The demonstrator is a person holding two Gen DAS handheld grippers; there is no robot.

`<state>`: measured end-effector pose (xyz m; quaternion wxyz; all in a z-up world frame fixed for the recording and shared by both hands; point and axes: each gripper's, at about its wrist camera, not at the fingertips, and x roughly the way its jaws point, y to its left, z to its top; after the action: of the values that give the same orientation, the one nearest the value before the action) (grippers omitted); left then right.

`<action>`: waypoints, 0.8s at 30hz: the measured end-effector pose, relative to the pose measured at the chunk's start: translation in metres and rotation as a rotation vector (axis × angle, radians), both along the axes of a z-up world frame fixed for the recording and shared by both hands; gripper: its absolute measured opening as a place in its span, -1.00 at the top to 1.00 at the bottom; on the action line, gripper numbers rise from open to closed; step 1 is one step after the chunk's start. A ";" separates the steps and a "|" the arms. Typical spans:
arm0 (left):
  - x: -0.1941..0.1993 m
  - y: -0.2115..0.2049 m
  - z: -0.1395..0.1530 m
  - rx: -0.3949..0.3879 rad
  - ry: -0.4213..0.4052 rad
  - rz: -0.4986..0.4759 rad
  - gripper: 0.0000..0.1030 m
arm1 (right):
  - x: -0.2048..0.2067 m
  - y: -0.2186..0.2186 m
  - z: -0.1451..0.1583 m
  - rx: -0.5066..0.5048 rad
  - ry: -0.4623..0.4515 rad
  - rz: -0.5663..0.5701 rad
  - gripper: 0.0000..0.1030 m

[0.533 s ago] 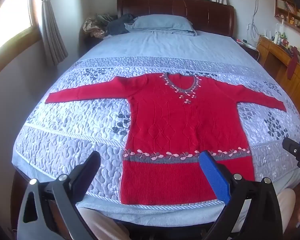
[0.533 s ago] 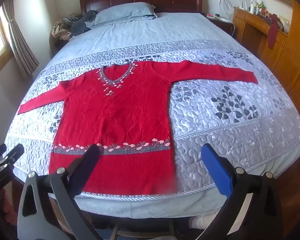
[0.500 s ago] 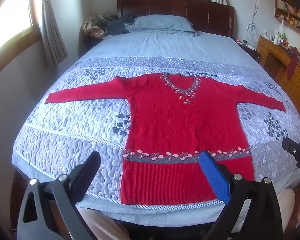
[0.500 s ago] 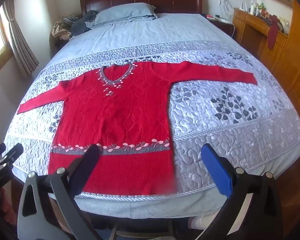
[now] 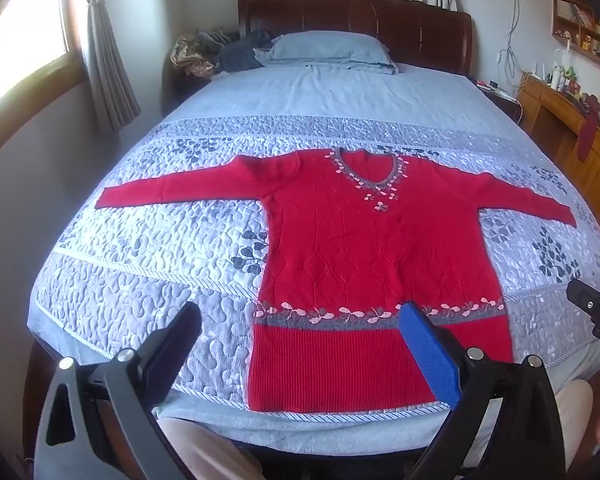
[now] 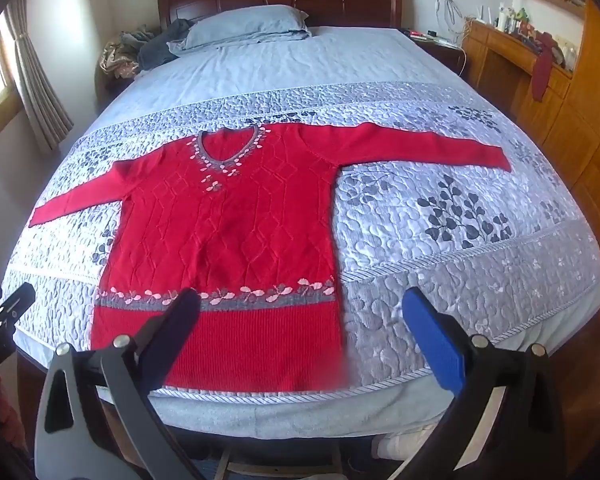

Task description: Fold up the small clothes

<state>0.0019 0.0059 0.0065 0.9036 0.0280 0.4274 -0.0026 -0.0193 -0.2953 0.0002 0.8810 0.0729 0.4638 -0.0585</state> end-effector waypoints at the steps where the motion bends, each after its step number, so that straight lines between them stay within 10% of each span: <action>1: 0.000 0.000 0.000 0.001 0.000 0.000 -0.93 | 0.001 -0.003 0.000 0.001 0.002 0.000 -0.95; 24: 0.004 0.004 -0.003 0.000 0.003 0.007 -0.93 | -0.004 0.009 -0.009 -0.046 -0.002 0.001 -0.95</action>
<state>0.0062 0.0101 0.0040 0.9030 0.0267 0.4289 0.0005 -0.0233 -0.2865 -0.0089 0.8830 0.0522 0.4615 -0.0687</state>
